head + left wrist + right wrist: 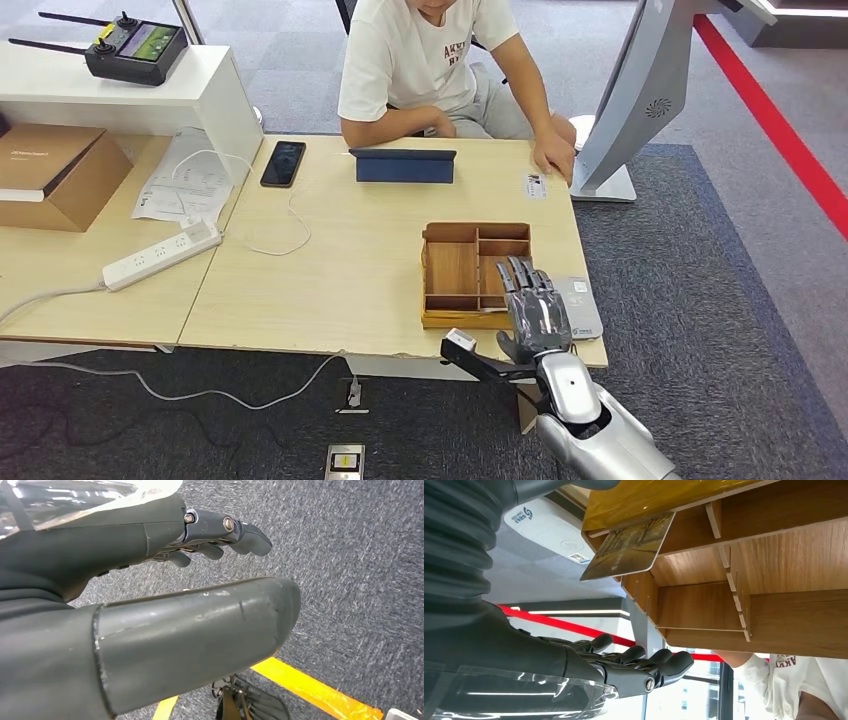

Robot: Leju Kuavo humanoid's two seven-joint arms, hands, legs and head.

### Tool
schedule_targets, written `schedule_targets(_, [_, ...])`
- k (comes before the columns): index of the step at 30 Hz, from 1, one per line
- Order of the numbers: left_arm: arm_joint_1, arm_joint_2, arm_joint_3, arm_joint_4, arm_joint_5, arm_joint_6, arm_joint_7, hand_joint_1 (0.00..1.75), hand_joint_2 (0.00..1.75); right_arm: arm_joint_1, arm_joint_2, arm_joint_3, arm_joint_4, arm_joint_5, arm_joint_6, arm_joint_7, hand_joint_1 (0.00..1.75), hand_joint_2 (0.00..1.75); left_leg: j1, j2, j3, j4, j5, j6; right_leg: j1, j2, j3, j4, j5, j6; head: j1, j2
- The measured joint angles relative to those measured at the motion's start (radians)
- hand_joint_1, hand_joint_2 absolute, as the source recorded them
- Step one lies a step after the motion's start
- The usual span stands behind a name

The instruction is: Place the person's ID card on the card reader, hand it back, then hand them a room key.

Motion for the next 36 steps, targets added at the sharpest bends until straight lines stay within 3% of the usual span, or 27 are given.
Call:
schedule_targets(4, [0.000,0.000,-0.007,0.000,-0.001,0.000,0.000,0.00,0.00,0.002,0.001,-0.001,0.003,0.000,0.000,-0.001,0.08,1.75,0.000,0.000,0.000,0.000,0.000,0.000,0.000,0.000,0.000,0.000,0.000,0.000,0.000,0.000])
schedule_targets(5, [0.000,0.000,-0.010,0.000,-0.001,0.000,0.000,0.00,0.00,0.002,0.001,-0.002,0.006,0.000,0.000,-0.001,0.17,1.75,0.000,0.000,0.000,0.000,0.000,0.000,0.000,0.000,0.000,0.000,0.000,0.000,0.000,0.000])
schedule_targets(9, [0.000,0.000,-0.017,0.000,-0.005,0.000,0.000,0.00,0.00,0.003,0.002,-0.005,0.010,-0.002,0.002,-0.001,1.63,1.75,0.000,0.000,0.000,0.000,0.000,0.000,0.000,0.000,0.000,0.000,0.000,0.000,0.000,0.000])
schedule_targets(11, [0.000,0.000,-0.019,0.000,-0.007,0.000,0.000,0.00,0.00,0.003,0.003,-0.005,0.011,-0.004,0.003,-0.001,1.74,1.75,0.000,0.000,0.000,0.000,0.000,0.000,0.000,0.000,0.000,0.000,0.000,0.000,0.000,0.000])
schedule_targets(36, [-0.001,0.000,-0.043,-0.001,-0.020,-0.001,-0.006,0.00,0.00,0.012,0.005,-0.015,0.025,-0.023,-0.007,-0.012,1.75,1.75,0.000,0.000,0.000,0.000,0.000,0.000,0.000,0.000,0.000,0.000,0.000,0.000,0.000,0.000])
